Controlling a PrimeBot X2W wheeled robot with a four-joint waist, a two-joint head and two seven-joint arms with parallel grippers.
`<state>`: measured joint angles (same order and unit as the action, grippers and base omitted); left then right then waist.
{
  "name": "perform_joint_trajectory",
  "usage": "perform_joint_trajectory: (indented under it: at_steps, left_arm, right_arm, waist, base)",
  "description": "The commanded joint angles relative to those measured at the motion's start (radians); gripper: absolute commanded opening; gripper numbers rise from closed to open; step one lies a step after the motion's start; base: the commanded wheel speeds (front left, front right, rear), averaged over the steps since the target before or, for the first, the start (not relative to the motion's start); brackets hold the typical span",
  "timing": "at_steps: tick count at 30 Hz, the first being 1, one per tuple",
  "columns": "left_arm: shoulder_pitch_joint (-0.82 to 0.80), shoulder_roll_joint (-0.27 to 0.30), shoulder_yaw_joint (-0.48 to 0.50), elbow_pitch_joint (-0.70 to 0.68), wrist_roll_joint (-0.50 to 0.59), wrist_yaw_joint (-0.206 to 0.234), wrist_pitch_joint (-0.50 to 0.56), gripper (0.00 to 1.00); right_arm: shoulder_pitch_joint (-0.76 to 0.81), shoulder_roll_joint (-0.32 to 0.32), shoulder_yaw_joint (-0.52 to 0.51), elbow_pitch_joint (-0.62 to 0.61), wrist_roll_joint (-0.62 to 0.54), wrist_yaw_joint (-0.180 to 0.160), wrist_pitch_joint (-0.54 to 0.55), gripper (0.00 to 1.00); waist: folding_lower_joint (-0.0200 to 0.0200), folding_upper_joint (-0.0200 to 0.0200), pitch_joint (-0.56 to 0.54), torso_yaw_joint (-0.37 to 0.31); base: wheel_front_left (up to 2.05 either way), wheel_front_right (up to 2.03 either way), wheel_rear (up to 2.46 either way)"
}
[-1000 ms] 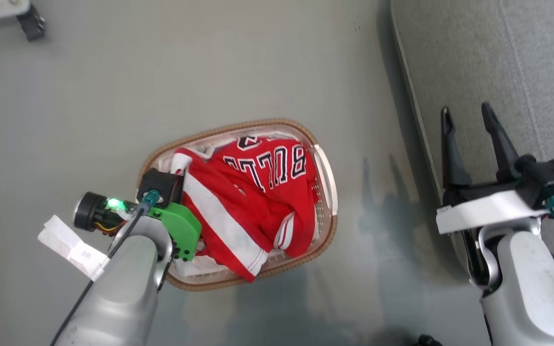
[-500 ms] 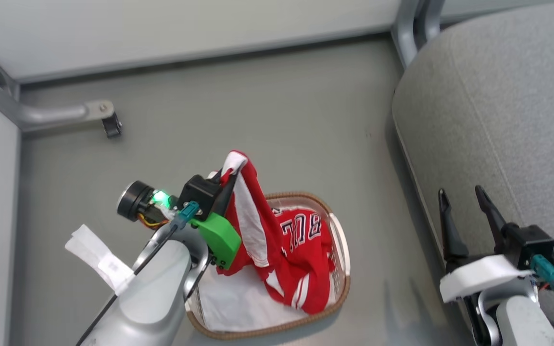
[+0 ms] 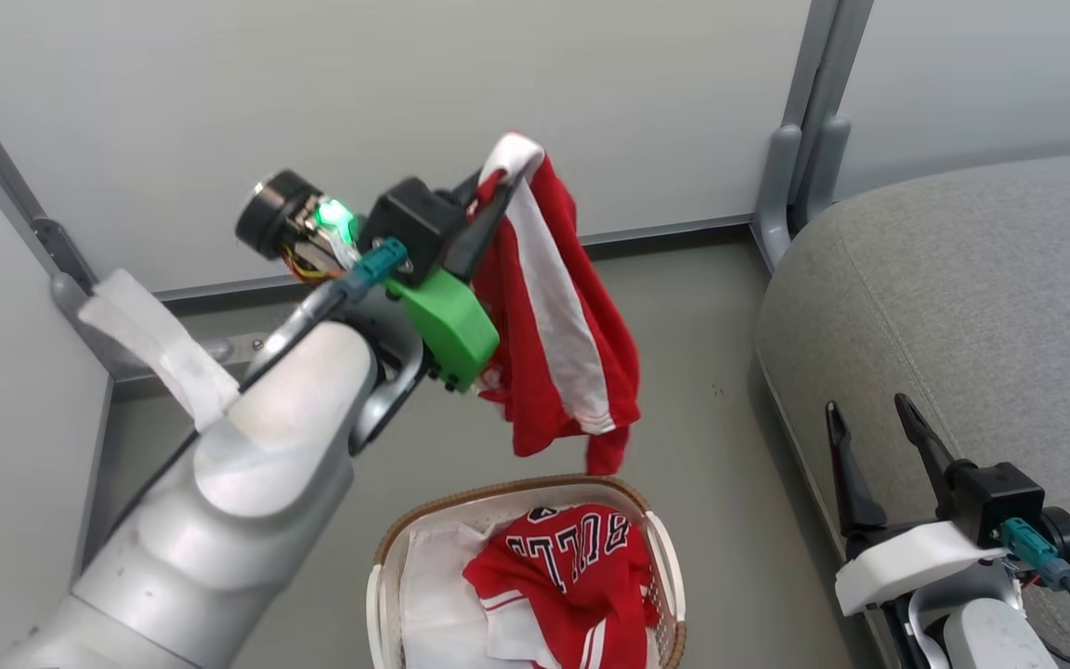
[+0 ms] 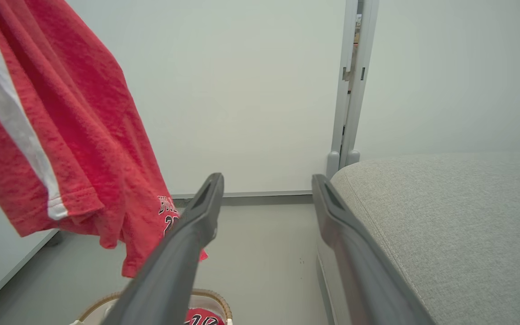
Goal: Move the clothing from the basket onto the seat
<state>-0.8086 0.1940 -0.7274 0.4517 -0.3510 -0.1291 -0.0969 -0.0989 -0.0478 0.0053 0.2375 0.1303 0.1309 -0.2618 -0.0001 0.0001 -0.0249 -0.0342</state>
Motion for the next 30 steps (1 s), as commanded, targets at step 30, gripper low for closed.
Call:
perform_joint_trajectory:
  at_steps: [30]
  left_arm:
    - [-0.099, -0.001, -0.068, -0.058, -0.071, 0.002, 0.024, 0.0]
  right_arm:
    - [-0.318, -0.005, 0.408, 0.081, -0.067, 0.0, -0.005, 1.0]
  waist:
    - [0.0001, -0.0001, 0.011, -0.014]
  base:
    - [0.0, 0.0, 0.0]
